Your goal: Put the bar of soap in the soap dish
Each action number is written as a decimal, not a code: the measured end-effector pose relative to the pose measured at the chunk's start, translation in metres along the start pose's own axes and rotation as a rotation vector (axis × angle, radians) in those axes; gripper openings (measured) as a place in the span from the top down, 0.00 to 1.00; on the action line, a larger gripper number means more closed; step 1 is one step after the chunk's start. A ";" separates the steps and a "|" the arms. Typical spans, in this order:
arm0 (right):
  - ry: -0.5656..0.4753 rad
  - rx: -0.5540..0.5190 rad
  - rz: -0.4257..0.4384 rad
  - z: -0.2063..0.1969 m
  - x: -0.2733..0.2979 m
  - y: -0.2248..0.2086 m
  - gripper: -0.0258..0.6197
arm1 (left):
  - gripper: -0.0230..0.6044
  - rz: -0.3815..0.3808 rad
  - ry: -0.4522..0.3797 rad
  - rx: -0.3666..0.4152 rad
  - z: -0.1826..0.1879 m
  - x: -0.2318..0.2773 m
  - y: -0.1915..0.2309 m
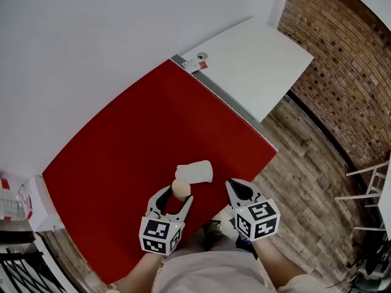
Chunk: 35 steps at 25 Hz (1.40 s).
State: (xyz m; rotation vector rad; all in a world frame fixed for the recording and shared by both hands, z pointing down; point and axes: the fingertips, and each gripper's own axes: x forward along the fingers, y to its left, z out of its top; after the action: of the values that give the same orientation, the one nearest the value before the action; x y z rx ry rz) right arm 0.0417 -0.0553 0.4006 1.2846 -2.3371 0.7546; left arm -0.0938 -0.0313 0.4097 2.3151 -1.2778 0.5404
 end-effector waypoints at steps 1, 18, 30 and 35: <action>0.003 0.004 0.001 0.001 0.005 -0.001 0.96 | 0.56 0.003 0.005 0.007 0.000 0.004 0.004; 0.067 0.012 0.010 -0.028 0.070 -0.020 0.96 | 0.56 0.016 0.050 -0.013 -0.027 0.056 0.050; 0.093 0.037 0.017 -0.044 0.096 -0.031 0.96 | 0.56 -0.002 0.093 0.010 -0.046 0.085 0.063; 0.099 0.049 0.019 -0.046 0.101 -0.033 0.96 | 0.56 -0.002 0.106 0.013 -0.048 0.091 0.067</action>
State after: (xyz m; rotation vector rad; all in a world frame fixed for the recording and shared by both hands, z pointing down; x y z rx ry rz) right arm 0.0206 -0.1081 0.5012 1.2182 -2.2684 0.8661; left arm -0.1122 -0.0992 0.5104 2.2662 -1.2254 0.6634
